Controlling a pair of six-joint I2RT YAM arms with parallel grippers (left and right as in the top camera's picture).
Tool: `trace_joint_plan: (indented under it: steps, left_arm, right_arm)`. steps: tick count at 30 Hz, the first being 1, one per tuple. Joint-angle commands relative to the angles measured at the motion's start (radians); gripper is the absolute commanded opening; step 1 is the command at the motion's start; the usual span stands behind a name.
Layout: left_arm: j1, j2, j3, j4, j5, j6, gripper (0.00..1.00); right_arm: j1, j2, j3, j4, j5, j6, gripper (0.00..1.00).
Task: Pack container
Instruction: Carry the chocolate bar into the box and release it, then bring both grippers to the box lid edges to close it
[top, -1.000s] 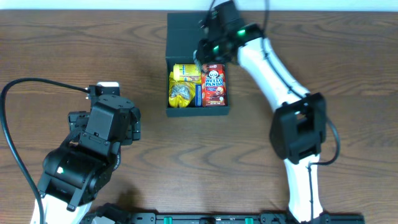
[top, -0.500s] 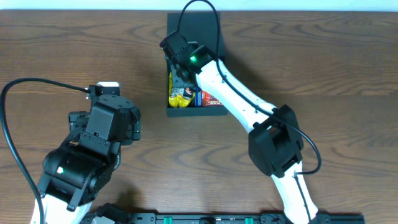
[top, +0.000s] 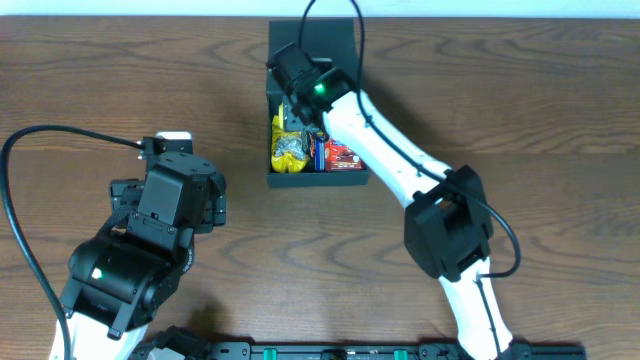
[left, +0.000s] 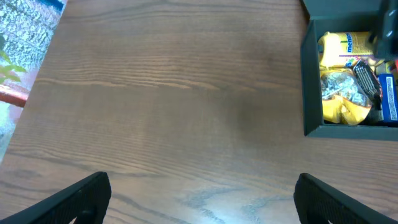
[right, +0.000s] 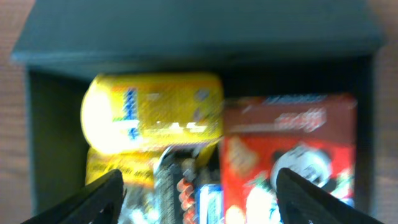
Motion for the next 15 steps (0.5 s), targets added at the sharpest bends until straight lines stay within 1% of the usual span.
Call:
trace_joint_plan:
  steps: [1, 5, 9, 13, 15]
  left_arm:
    - [0.002, -0.001, 0.006, -0.002, -0.009, -0.011, 0.95]
    - [0.002, -0.002, 0.006, 0.003, -0.007, -0.011, 0.95]
    - [0.002, -0.001, 0.006, 0.013, -0.007, -0.011, 0.95]
    - [0.002, -0.001, 0.006, 0.017, -0.008, -0.011, 0.95]
    - [0.002, 0.002, 0.006, 0.051, -0.006, -0.012, 0.95]
  right_arm:
    - [-0.060, -0.026, 0.010, 0.015, 0.021, -0.061, 0.82]
    - [-0.148, -0.026, 0.010, 0.074, -0.065, -0.122, 0.83]
    - [-0.254, -0.026, 0.010, 0.173, -0.185, -0.179, 0.81]
    - [-0.361, -0.025, 0.010, 0.290, -0.266, -0.240, 0.77]
    - [-0.409, -0.023, 0.010, 0.336, -0.293, -0.245, 0.73]
